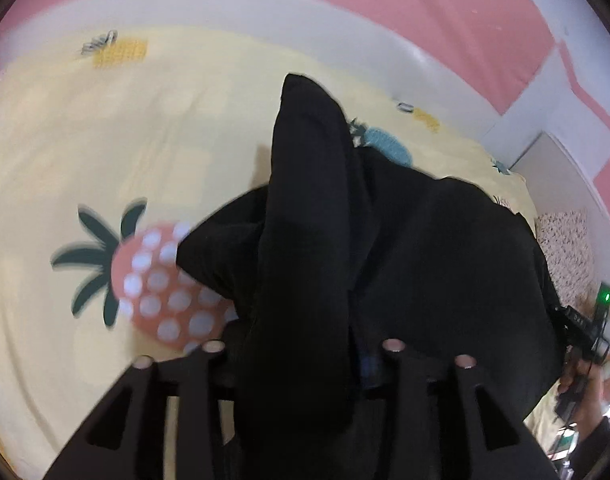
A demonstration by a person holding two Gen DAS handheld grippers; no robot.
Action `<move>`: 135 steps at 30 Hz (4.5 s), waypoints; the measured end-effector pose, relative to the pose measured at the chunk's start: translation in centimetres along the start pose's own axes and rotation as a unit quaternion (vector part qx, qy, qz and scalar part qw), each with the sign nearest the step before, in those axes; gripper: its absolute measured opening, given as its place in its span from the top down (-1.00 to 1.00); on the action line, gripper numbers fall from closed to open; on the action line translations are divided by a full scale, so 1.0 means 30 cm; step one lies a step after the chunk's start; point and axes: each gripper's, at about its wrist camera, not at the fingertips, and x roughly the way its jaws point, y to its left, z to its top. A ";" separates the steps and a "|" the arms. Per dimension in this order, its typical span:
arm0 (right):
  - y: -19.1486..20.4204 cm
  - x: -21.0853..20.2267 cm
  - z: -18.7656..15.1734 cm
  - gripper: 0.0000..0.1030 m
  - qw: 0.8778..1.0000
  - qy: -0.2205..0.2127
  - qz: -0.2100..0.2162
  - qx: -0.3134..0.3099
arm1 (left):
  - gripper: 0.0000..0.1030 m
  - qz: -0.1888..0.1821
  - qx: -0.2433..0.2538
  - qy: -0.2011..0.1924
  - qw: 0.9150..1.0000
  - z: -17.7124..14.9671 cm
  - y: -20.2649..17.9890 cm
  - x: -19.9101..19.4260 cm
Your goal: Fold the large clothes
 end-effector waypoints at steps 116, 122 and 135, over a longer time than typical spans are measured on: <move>0.472 -0.972 -1.047 -0.10 0.981 -0.073 -0.052 -0.171 | -0.23 0.046 0.138 -0.018 0.989 -0.895 -0.240 -0.907; 0.472 -0.968 -1.048 -0.10 0.981 -0.071 -0.053 -0.171 | -0.23 0.047 0.140 -0.016 0.989 -0.901 -0.241 -0.902; 0.470 -0.961 -1.049 -0.10 0.981 -0.069 -0.053 -0.172 | -0.23 0.050 0.145 -0.011 0.988 -0.902 -0.249 -0.899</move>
